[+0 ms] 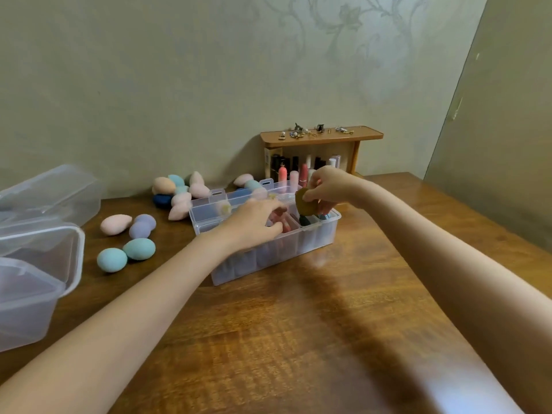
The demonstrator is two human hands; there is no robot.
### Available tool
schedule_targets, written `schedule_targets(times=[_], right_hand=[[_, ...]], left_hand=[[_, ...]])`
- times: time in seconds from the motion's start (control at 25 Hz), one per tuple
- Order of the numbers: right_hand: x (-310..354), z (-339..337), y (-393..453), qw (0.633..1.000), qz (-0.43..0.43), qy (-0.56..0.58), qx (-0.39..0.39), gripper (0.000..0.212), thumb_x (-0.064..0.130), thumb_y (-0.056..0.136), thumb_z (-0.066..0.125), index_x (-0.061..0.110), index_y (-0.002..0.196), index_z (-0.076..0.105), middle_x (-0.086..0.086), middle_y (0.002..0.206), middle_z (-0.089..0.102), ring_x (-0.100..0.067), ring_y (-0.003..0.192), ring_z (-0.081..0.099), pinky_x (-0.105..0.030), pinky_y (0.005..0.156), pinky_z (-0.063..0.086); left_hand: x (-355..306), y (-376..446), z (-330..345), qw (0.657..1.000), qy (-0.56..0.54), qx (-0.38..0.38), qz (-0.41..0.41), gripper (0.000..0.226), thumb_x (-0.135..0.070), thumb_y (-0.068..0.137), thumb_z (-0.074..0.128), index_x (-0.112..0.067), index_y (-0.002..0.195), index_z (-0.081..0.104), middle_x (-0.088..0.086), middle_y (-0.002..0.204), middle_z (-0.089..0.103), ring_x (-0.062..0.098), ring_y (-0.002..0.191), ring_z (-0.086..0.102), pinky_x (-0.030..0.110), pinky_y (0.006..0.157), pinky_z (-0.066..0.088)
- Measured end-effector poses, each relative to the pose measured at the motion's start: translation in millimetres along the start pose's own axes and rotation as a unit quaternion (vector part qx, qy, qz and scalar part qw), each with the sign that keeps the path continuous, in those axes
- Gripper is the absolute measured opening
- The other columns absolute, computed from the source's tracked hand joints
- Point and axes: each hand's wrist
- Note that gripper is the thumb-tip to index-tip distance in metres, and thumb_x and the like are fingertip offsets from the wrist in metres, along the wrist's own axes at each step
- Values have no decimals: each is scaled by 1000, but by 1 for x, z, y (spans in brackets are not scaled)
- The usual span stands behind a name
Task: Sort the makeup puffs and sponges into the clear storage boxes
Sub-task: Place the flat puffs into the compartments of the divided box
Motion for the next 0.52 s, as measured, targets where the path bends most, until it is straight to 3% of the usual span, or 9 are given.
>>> schedule_targets(times=[0.04,0.12,0.24,0.4,0.52], right_hand=[[0,3,1,1000,-7,-9,-2,32,19,91,58,0,116,53,-11,96,57,-15,64,61,-19,54,52],[2,9,3,1000,-20,-17,-16,30,19,91,57,0,113,54,-11,94,57,-12,58,59,-16,48,50],[5,13,3,997,-41,-4,-59,16,19,92,56,5,99,52,-10,87,58,-10,55,57,-12,45,47],[1,10,1,993,-72,4,-95,14,16,88,60,9,90,48,-5,78,55,-10,56,56,-12,43,42],[-2,10,-1,992,-93,-9,-82,16,15,86,62,11,92,47,-5,84,53,-14,68,57,-13,48,41]], left_hand=[[2,-1,-1,1000,-19,-6,-2,38,-15,91,52,-17,129,51,2,120,60,8,101,56,5,73,41],[4,2,-2,999,-43,-18,4,36,-13,90,53,-18,126,53,1,118,59,7,103,56,3,73,40],[-2,14,-2,999,-35,-9,5,33,-14,91,50,-15,125,54,-2,122,51,10,110,49,21,87,40],[-8,32,9,996,15,78,26,30,-25,91,46,-17,116,60,6,117,61,20,103,55,40,91,47],[-3,34,12,993,73,85,45,40,-42,87,38,-28,119,59,0,131,55,22,120,44,47,104,34]])
Point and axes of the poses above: each hand's wrist, its own y-axis towards the middle knuckle, its own z-axis out of the palm, x = y × z
